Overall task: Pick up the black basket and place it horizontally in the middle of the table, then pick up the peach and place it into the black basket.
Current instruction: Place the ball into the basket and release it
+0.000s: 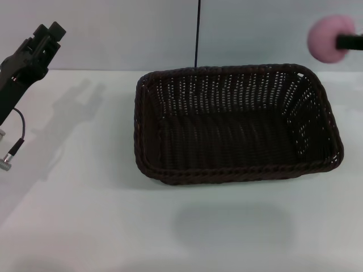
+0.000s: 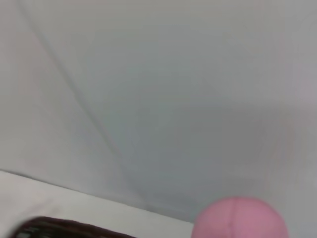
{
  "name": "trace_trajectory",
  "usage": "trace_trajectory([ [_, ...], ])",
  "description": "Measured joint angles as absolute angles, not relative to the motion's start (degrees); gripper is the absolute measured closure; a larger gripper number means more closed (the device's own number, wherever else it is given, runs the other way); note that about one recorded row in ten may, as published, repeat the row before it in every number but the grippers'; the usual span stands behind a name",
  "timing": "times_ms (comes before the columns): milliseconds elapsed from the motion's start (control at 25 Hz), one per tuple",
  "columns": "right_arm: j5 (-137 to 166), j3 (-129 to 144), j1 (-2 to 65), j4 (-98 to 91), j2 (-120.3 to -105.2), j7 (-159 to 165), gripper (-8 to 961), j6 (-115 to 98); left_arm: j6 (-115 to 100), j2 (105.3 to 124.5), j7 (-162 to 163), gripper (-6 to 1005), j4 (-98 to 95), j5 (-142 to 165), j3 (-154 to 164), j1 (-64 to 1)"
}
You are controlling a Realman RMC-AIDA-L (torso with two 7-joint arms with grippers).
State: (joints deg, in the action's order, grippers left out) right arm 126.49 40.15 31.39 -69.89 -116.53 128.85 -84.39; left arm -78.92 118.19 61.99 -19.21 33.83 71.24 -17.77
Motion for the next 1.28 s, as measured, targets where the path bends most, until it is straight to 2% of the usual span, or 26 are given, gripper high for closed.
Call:
trace_trajectory([
  [280, 123.6, 47.7, 34.3, -68.5, -116.81, 128.6, 842, -87.9, -79.3, 118.22, 62.5, 537, -19.2, 33.9, 71.3, -17.4],
  [560, 127.7, 51.3, 41.6, -55.6, -116.27, 128.8, 833, -87.8, -79.3, 118.16, 62.5, 537, -19.2, 33.8, 71.2, -17.3],
  [680, 128.0, 51.3, 41.8, -55.1, -116.39, 128.6, 829, -87.7, -79.3, 118.13, 62.5, 538, -19.2, 33.7, 71.1, -17.3],
  [1120, 125.2, 46.5, 39.5, -55.5, -116.65, 126.2, 486, -87.8, -78.9, 118.12, 63.1, 538, -19.2, 33.9, 70.9, -17.1],
  [1280, 116.8, 42.1, 35.5, -52.5, -116.86, 114.7, 486, -85.9, -79.0, 118.11, 63.1, 537, -19.2, 33.8, 70.8, -17.0],
])
